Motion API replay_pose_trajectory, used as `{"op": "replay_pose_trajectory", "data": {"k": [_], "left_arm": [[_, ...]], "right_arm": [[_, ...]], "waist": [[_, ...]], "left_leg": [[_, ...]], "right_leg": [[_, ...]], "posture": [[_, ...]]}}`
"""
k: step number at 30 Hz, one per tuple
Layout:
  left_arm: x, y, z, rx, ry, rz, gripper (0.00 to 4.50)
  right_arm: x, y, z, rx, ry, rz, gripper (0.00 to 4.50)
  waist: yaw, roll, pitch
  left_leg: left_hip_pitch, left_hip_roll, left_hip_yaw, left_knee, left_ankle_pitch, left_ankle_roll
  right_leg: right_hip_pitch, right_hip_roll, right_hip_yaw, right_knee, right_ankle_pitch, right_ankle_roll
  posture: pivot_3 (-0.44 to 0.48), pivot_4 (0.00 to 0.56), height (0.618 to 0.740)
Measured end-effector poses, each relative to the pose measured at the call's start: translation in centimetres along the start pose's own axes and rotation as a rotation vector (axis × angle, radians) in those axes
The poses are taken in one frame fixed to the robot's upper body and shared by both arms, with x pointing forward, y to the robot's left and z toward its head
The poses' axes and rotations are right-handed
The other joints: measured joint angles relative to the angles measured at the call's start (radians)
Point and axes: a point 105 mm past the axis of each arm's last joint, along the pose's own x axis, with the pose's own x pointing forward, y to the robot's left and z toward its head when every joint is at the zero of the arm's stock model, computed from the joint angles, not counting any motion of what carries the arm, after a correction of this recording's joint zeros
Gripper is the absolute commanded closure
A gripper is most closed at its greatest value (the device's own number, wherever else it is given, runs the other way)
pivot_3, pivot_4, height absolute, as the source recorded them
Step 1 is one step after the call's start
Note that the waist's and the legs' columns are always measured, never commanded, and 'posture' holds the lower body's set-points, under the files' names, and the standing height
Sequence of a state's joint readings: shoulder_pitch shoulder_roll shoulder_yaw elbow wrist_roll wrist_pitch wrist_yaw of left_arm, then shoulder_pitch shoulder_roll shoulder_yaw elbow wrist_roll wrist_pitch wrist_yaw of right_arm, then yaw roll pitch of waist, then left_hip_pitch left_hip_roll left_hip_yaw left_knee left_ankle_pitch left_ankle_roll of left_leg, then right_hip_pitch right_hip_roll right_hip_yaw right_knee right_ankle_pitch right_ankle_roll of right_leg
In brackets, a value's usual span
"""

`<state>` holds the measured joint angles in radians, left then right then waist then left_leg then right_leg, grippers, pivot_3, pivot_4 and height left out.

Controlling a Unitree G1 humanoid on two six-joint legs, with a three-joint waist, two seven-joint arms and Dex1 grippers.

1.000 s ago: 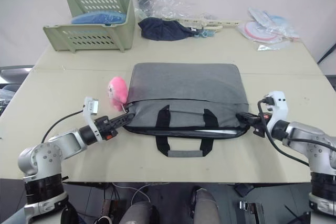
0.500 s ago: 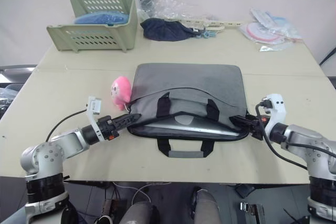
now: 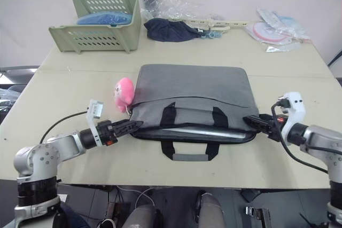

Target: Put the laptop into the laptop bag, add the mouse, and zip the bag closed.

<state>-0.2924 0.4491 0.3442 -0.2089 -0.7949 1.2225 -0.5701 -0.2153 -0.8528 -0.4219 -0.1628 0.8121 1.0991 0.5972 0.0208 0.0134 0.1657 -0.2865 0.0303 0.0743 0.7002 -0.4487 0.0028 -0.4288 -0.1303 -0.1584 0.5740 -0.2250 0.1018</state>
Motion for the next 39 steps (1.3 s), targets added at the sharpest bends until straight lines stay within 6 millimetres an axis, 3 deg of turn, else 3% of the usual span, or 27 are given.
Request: {"op": "replay_pose_trajectory", "data": {"k": [12,17,22,25,28,34,38,39], "left_arm": [[-3.4,1.1,1.1,0.037,0.04,0.078,0.42],[-7.1,0.4,3.8,0.134,0.066,0.111,0.42],[-9.7,-1.2,7.1,0.279,0.043,0.096,0.42],[-10.4,-3.4,9.1,0.392,0.031,0.02,0.42],[-10.7,-5.0,10.2,0.475,0.034,-0.038,0.42],[-10.1,-6.3,11.9,0.585,0.03,-0.118,0.42],[-9.5,-6.2,12.3,0.618,0.034,-0.128,0.39],[-9.4,-6.0,12.3,0.616,0.039,-0.129,0.39]], "right_arm": [[-3.1,-0.5,-0.2,-0.058,0.045,-0.043,1.52],[-4.8,-0.7,2.8,-0.163,0.012,-0.09,1.52],[-4.9,1.4,5.7,-0.299,-0.03,-0.044,1.52],[-4.3,3.5,7.2,-0.392,-0.04,0.023,1.52],[-3.7,5.0,8.3,-0.458,-0.06,0.073,1.52],[-2.6,7.4,10.5,-0.55,-0.113,0.138,1.52],[-1.7,8.1,10.6,-0.556,-0.131,0.166,2.72],[-1.5,8.1,10.6,-0.554,-0.135,0.169,3.27]], "waist": [[0.0,0.001,0.001],[-0.006,0.001,0.002],[-0.023,0.002,0.004],[-0.024,0.003,0.006],[-0.025,0.006,0.008],[-0.025,0.007,0.01],[-0.027,0.007,0.011],[-0.027,0.007,0.011]], "left_leg": [[0.0,0.0,0.0,0.0,0.0,0.0],[-0.001,0.0,0.0,-0.001,0.0,-0.001],[-0.002,0.001,0.0,-0.001,0.0,-0.002],[-0.002,0.001,0.0,-0.001,0.0,-0.002],[-0.002,0.0,0.001,-0.002,0.0,-0.002],[-0.003,0.0,0.001,-0.001,0.001,-0.003],[-0.004,0.0,0.002,-0.002,0.001,-0.003],[-0.004,0.0,0.003,-0.002,0.001,-0.003]], "right_leg": [[0.0,0.0,0.0,0.0,0.0,0.0],[-0.003,0.001,0.0,0.0,0.0,0.0],[-0.003,0.001,0.0,0.0,0.0,0.0],[-0.004,0.001,0.0,0.0,0.0,0.0],[-0.004,0.001,0.0,0.0,0.0,0.0],[-0.012,0.001,0.0,0.002,0.0,0.0],[-0.013,0.001,0.0,0.002,0.0,0.0],[-0.013,0.001,0.0,0.002,0.0,0.0]], "posture": [[0.0,0.15,0.74],[0.0,0.15,0.74],[0.0,0.15,0.74],[0.0,0.15,0.74],[0.0,0.15,0.74],[0.0,0.15,0.74],[0.0,0.15,0.74],[0.0,0.15,0.74]]}}
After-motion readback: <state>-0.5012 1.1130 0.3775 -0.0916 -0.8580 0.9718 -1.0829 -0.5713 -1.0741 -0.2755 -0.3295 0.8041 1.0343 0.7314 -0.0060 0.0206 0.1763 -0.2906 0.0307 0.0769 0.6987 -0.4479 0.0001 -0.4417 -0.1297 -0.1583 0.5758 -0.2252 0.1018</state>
